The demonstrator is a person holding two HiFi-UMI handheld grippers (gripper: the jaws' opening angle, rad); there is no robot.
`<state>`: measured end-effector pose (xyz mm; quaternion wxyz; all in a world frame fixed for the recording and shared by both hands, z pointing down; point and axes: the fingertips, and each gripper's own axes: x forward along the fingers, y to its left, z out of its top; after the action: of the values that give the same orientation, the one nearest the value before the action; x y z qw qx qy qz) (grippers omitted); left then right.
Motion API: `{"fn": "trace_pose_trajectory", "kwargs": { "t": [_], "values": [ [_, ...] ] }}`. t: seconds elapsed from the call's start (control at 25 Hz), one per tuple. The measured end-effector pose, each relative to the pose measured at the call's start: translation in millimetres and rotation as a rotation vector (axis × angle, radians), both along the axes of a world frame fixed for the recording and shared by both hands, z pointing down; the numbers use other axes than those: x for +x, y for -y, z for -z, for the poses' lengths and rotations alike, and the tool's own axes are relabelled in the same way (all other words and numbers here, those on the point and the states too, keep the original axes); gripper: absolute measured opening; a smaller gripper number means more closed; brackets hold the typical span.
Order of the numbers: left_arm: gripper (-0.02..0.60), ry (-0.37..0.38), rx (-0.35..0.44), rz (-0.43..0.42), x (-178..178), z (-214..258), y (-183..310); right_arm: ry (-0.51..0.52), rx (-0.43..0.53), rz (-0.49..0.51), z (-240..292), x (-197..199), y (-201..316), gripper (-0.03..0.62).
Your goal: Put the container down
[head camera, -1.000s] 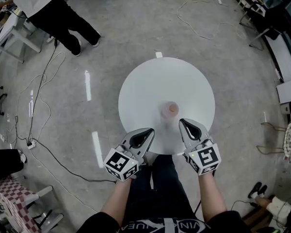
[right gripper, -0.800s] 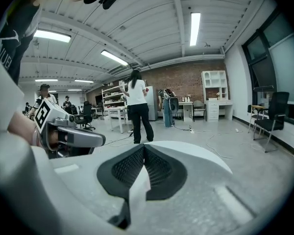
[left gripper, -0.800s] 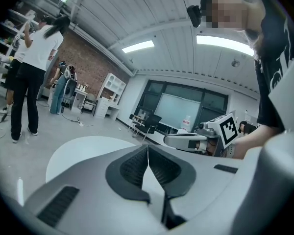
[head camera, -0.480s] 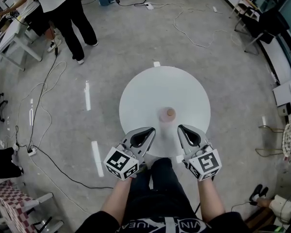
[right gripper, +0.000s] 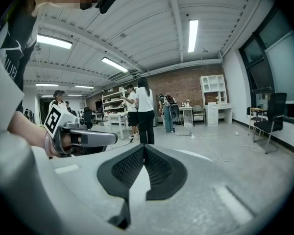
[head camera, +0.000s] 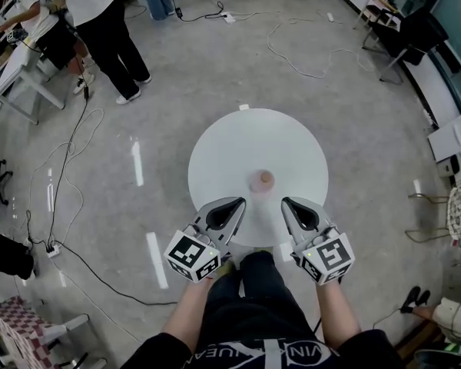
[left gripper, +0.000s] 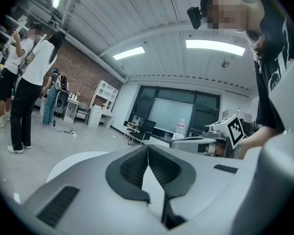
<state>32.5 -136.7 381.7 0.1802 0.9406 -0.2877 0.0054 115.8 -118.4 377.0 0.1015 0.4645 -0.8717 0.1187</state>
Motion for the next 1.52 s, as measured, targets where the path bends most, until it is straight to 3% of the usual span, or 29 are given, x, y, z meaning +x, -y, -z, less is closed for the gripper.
{"fn": "trace_pose_trajectory", "kwargs": {
  "t": [1.52],
  "values": [
    [0.014, -0.03, 0.112, -0.005, -21, 59, -9, 0.015, 0.095, -0.066, 49, -2, -19, 0.006]
  ]
}}
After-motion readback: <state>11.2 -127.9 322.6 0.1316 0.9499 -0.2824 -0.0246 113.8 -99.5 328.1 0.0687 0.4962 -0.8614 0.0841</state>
